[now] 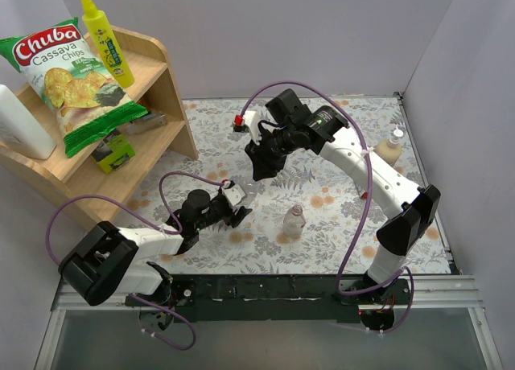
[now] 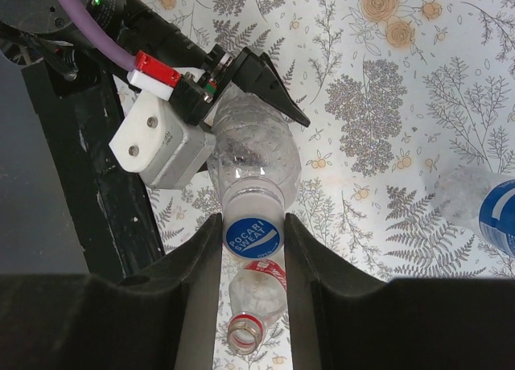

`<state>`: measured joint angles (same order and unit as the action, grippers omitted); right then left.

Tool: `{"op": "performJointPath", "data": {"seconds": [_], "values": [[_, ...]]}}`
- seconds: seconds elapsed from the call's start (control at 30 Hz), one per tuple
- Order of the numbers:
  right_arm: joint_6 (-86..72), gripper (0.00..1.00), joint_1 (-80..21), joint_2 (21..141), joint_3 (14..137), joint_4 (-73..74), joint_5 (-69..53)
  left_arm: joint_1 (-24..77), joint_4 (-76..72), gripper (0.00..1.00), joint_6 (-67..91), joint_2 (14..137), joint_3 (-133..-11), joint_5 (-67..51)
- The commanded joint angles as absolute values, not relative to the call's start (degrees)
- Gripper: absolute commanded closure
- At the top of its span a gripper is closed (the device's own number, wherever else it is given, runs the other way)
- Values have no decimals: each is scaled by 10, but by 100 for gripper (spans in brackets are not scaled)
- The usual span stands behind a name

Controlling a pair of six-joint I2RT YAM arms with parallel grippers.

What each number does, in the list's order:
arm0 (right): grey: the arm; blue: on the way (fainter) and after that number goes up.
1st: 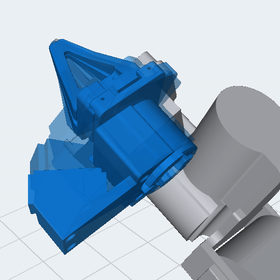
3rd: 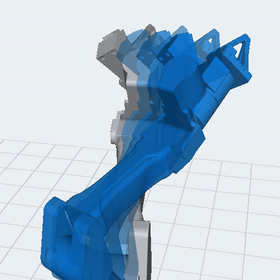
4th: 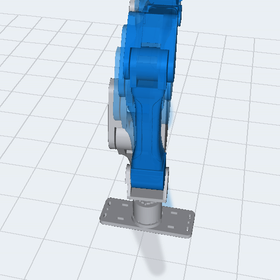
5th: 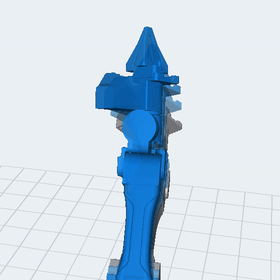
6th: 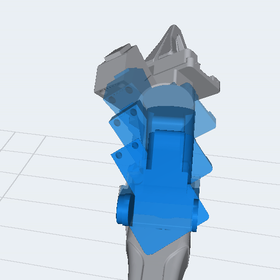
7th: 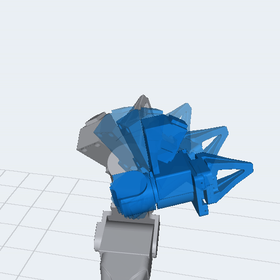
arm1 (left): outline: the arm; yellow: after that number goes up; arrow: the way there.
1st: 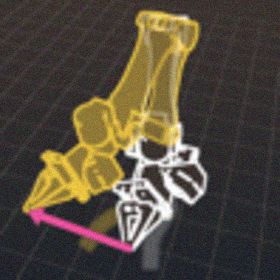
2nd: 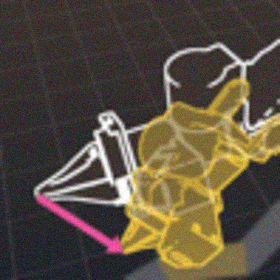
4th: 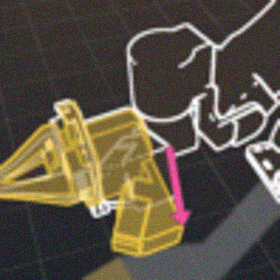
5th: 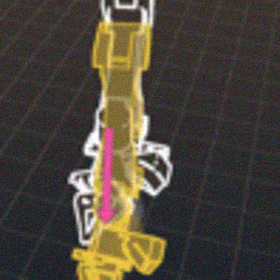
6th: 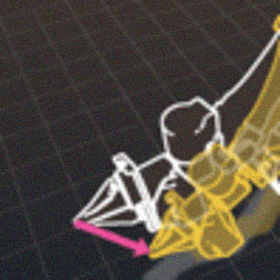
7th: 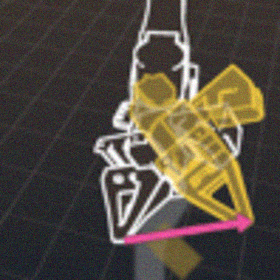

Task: Screw on the bottle caps

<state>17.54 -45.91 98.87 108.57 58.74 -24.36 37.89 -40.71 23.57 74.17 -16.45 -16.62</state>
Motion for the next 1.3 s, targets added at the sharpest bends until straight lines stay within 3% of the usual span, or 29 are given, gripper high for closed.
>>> {"op": "performJointPath", "data": {"seconds": [0.0,0.37,0.6,0.87,1.1,1.27], "values": [[193,94,-468,1012,1075,649,-250,379,-508,100,219,705,-189,-171],[190,98,-474,1014,1065,647,-237,379,-534,100,253,700,-181,-184],[208,80,-475,1013,1099,648,-219,379,-505,100,267,702,-169,-183],[214,70,-477,1018,1123,648,-197,379,-493,100,283,708,-155,-188],[214,46,-481,1015,1130,651,-196,379,-485,100,285,708,-148,-188],[216,38,-482,1017,1141,654,-201,379,-479,100,291,706,-141,-191]]}}
